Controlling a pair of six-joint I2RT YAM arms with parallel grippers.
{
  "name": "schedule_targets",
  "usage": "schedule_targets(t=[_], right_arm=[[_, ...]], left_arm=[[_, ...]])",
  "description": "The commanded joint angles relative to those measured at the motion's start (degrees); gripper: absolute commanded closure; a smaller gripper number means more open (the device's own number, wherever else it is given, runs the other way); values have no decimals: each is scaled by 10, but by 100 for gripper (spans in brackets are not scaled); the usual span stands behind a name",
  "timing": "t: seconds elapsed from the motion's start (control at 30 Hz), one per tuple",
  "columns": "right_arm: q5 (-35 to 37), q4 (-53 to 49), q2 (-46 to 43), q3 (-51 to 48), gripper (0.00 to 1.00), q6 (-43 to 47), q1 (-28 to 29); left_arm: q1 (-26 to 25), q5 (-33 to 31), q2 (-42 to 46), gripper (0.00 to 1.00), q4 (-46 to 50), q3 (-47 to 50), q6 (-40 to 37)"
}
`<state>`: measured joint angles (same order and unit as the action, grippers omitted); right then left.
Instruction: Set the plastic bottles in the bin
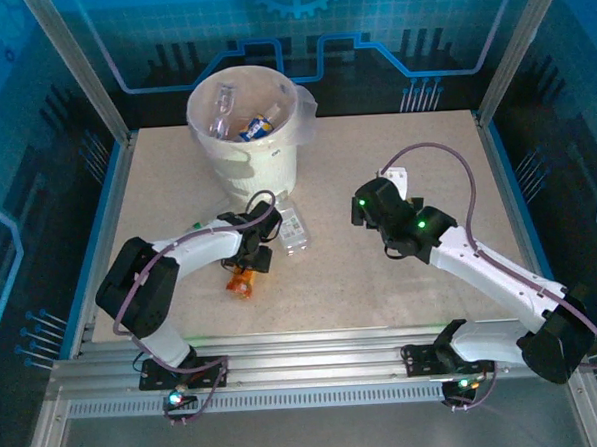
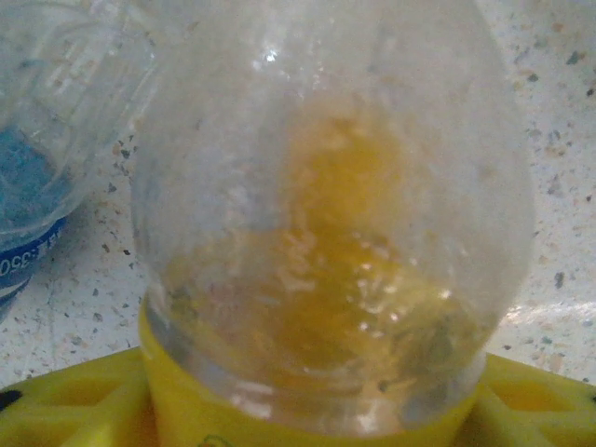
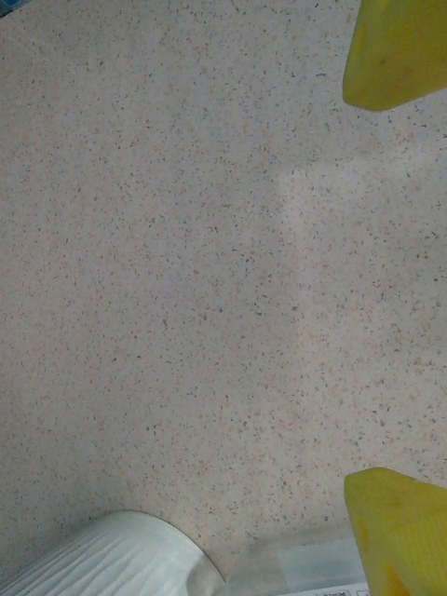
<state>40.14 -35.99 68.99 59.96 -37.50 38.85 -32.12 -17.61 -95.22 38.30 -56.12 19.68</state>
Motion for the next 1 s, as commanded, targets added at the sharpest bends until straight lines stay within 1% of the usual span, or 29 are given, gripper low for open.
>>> schedule_targets(t=[0.0, 0.1, 0.17, 0.37, 0.5, 0.57, 0.63, 0.8, 0.87, 0.97], right_arm=[[13, 1, -5, -3, 0, -2, -8], [13, 2, -5, -3, 0, -2, -9], [13, 3, -6, -4, 0, -3, -9], [13, 3, -10, -6, 0, -3, -9], [15, 4, -16, -10, 0, -5, -10], [16, 6, -21, -14, 0, -6, -11], [16, 12, -27, -20, 0, -6, -11], [19, 20, -39, -32, 0, -9, -12], [22, 21, -42, -35, 0, -11, -13], [24, 19, -45, -36, 0, -13, -14]], left_arm=[[-4, 2, 0, 44, 12, -12, 7], [-4, 7, 13, 52, 13, -9, 8], [-4, 15, 27, 55, 14, -6, 9], [-14, 51, 88, 56, 24, -6, 16], [-25, 83, 150, 56, 32, -4, 17], [-29, 108, 181, 56, 30, -3, 10], [-32, 148, 205, 56, 27, -8, -2], [-41, 255, 246, 57, -4, -59, -48], [-41, 265, 250, 57, -17, -99, -69], [-40, 261, 243, 59, -44, -170, -104]])
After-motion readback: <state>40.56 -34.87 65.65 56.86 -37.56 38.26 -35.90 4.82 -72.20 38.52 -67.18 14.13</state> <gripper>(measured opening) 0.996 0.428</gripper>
